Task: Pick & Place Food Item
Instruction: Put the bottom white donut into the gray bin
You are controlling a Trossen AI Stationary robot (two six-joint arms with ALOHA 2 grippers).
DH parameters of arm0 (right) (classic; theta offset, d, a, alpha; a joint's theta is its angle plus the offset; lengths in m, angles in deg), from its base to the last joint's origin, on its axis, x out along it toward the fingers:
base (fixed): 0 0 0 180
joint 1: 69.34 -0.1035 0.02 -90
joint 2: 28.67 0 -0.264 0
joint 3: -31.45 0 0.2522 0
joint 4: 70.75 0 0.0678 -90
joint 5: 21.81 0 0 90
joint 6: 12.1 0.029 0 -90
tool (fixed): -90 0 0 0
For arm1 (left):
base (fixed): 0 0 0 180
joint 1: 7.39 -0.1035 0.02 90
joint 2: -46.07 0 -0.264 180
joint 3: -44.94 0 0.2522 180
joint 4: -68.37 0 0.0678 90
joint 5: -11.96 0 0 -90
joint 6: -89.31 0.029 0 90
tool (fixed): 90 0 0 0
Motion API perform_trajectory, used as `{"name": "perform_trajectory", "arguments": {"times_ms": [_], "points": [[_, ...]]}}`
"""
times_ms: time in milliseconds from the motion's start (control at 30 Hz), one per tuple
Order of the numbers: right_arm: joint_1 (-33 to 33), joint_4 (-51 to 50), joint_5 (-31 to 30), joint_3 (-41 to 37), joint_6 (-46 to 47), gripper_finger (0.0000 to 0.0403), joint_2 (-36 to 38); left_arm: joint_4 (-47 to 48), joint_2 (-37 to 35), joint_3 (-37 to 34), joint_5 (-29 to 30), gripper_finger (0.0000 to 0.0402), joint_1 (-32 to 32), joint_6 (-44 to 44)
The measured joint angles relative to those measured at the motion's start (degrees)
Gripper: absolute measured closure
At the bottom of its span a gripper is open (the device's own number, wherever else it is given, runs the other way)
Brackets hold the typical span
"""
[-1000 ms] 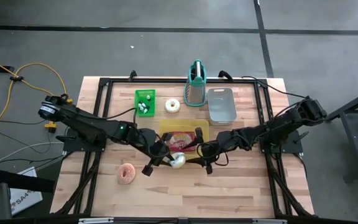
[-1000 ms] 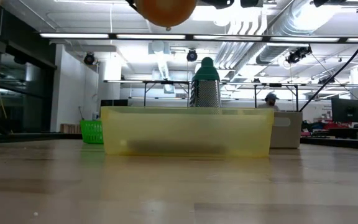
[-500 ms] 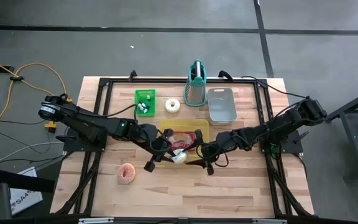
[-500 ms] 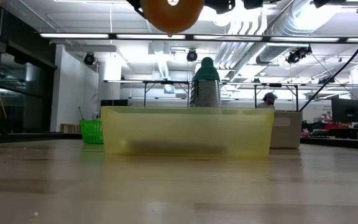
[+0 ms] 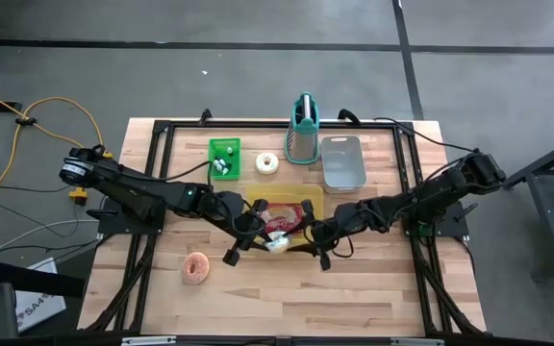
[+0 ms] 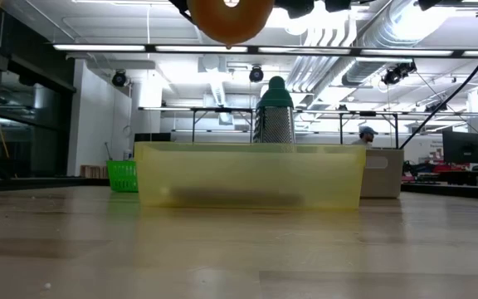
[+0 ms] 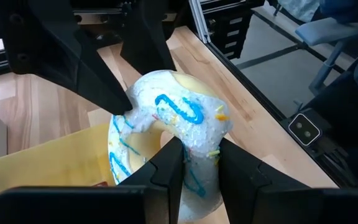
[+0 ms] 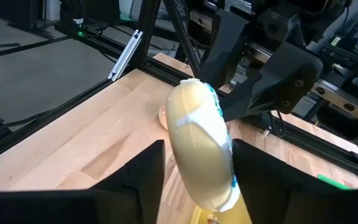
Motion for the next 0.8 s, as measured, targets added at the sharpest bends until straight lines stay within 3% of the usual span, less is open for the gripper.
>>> {"name": "perform_trajectory", "arguments": {"times_ms": [300, 633, 800], "points": [[0.08, 0.67, -0.21, -0.02, -0.04, 0.0294, 0.02, -0.81, 0.0, -0.02, -1.13, 0.0321, 0.0, 0.0], [0.08, 0.67, -0.23, -0.02, -0.04, 0.0332, 0.02, -1.22, 0.0, -0.02, -0.57, 0.0321, 0.0, -0.68], [0.08, 0.61, -0.23, -0.02, -0.04, 0.0346, 0.02, -0.98, -0.02, -0.02, -0.57, 0.0302, 0.0, -0.79]]}}
